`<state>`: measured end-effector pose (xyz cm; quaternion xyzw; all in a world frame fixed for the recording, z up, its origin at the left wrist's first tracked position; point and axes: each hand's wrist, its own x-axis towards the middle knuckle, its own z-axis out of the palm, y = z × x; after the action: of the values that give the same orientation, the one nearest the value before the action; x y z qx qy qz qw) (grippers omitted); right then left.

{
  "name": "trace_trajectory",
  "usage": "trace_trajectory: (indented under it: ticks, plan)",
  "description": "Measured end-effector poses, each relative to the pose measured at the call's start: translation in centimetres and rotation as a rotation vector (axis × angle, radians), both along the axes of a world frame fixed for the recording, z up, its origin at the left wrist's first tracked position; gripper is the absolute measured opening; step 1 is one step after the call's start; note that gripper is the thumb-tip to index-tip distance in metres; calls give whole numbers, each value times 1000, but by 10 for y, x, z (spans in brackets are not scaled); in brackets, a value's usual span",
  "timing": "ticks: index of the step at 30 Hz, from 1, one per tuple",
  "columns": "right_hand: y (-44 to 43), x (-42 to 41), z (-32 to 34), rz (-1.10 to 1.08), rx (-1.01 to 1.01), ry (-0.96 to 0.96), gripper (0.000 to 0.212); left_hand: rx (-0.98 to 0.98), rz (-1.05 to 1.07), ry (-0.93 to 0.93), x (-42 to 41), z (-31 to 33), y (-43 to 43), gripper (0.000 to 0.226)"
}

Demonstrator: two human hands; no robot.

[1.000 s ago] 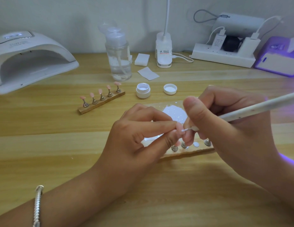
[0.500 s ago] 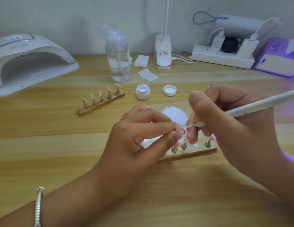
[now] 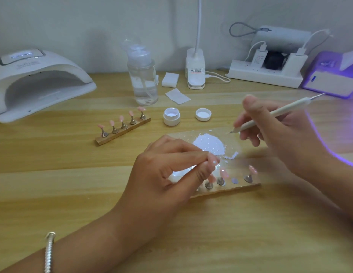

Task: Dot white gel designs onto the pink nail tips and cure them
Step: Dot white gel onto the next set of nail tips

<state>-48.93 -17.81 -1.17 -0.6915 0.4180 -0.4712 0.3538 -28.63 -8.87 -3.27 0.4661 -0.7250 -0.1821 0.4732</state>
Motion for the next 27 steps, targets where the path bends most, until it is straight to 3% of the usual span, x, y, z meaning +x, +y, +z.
trace_trajectory:
  ticks: [9, 27]
  plan:
    - [-4, 3, -12, 30, 18, 209, 42, 11, -12, -15, 0, -1, 0, 17]
    - [-6, 4, -14, 48, 35, 232, 38, -17, -31, -28, 0, 0, -1, 14]
